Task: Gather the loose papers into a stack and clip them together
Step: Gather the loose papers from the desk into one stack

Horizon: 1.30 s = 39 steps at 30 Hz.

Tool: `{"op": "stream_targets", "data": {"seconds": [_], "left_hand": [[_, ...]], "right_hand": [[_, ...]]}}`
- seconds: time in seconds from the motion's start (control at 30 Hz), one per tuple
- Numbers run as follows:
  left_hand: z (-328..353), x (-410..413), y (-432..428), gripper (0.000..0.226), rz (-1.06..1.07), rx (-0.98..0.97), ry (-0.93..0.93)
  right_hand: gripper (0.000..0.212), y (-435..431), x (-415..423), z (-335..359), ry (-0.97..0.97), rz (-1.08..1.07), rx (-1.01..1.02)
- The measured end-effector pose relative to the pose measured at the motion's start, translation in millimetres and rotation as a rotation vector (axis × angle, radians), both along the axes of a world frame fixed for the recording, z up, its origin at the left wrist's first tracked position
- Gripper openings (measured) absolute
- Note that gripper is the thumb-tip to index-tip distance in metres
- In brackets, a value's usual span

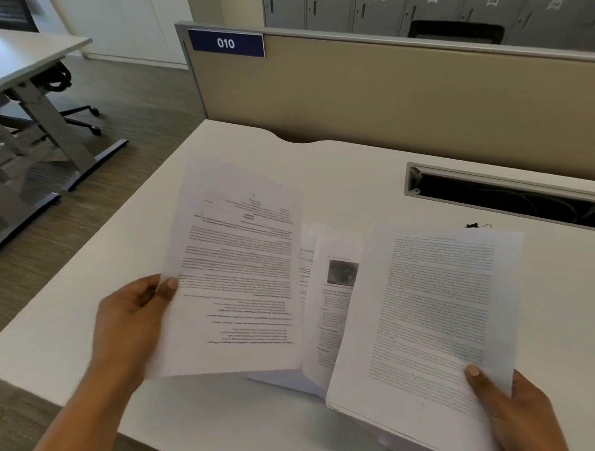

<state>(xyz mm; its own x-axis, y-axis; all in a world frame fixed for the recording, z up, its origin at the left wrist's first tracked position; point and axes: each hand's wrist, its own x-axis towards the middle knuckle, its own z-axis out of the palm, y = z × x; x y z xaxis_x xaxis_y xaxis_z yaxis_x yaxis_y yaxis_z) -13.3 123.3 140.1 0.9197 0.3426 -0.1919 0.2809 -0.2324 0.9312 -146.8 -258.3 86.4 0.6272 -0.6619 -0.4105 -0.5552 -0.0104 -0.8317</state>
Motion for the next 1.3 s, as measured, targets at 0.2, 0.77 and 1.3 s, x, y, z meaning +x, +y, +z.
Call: {"op": "stream_targets", "data": {"seconds": [0.2, 0.77, 1.3], "left_hand": [[29, -2, -12, 0.017, 0.014, -0.136, -0.054], [-7, -27, -136, 0.014, -0.343, -0.264, 0.144], [-20, -20, -148, 0.018, -0.455, -0.433, 0.325]], "right_hand": [[0.017, 2, 3, -5, -0.053, -0.001, 0.065], [0.010, 17, 13, 28, -0.102, 0.218, 0.208], [0.031, 13, 9, 19, -0.164, 0.204, 0.303]]}}
